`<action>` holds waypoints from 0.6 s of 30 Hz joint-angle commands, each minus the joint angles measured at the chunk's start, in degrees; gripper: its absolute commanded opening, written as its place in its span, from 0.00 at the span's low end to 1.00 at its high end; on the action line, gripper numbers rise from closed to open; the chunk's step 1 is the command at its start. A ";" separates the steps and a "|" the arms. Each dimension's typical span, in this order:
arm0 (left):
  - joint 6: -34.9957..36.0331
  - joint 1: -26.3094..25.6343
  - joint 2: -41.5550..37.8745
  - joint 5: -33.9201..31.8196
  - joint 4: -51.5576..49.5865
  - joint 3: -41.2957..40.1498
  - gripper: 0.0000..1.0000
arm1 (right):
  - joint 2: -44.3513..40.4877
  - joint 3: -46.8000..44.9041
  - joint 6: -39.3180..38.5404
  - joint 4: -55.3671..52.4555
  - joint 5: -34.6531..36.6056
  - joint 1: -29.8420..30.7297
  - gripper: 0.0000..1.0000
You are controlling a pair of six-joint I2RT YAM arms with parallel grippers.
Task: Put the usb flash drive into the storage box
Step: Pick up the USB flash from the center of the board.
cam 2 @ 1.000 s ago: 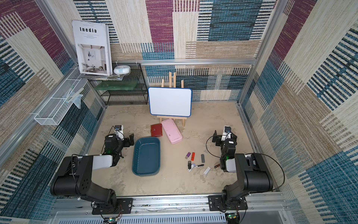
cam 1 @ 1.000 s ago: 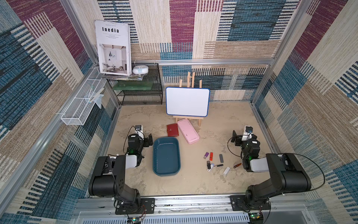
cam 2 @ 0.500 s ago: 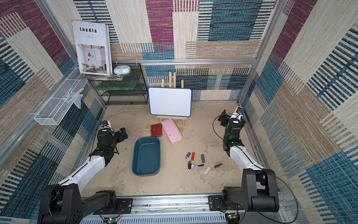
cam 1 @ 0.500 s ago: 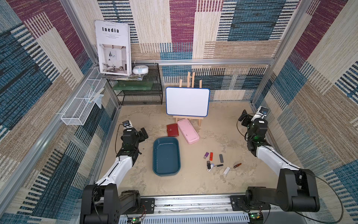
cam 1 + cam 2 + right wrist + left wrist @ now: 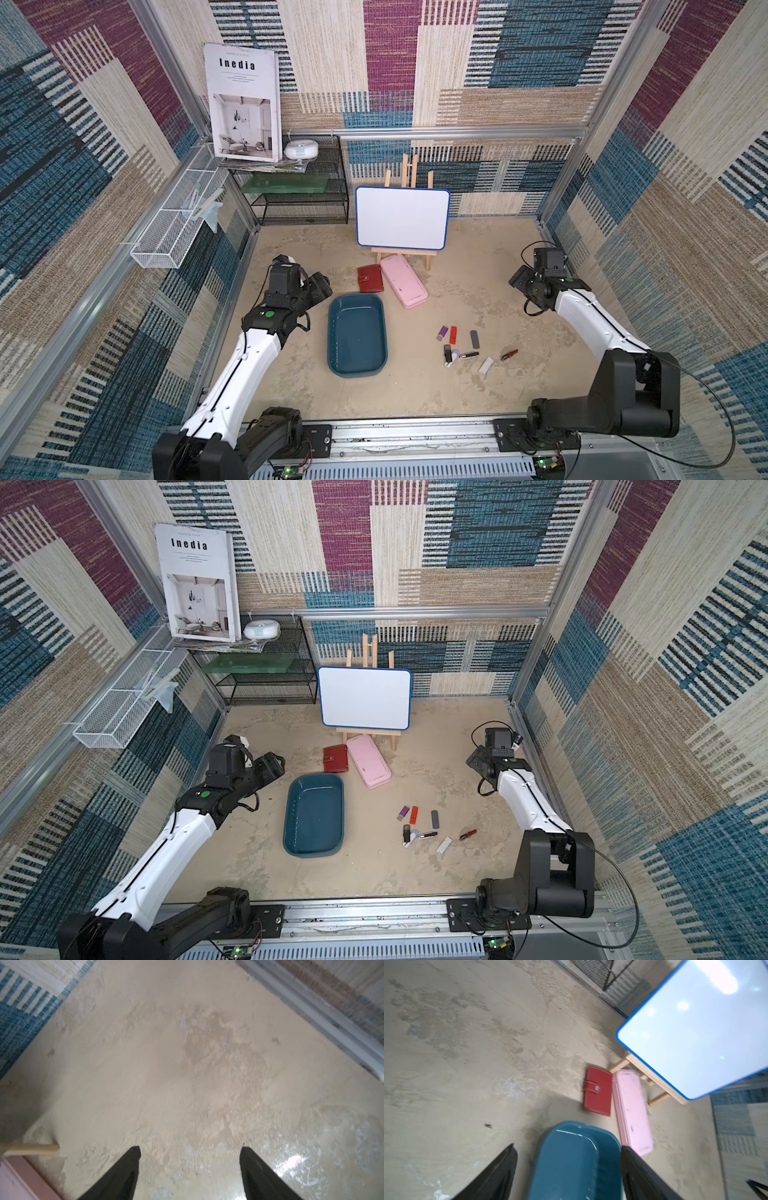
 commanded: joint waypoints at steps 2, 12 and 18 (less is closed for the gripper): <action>2.04 -0.72 -4.21 9.19 -13.88 3.48 0.82 | -2.56 -3.21 0.31 -10.49 -10.05 0.15 0.74; 12.23 -0.62 -15.61 4.27 -24.86 2.57 0.83 | -5.90 -8.54 0.19 -20.83 -11.93 1.45 0.66; 11.91 -0.61 -18.06 4.96 -24.70 1.51 0.83 | -5.28 -10.52 1.65 -22.62 -11.54 3.22 0.66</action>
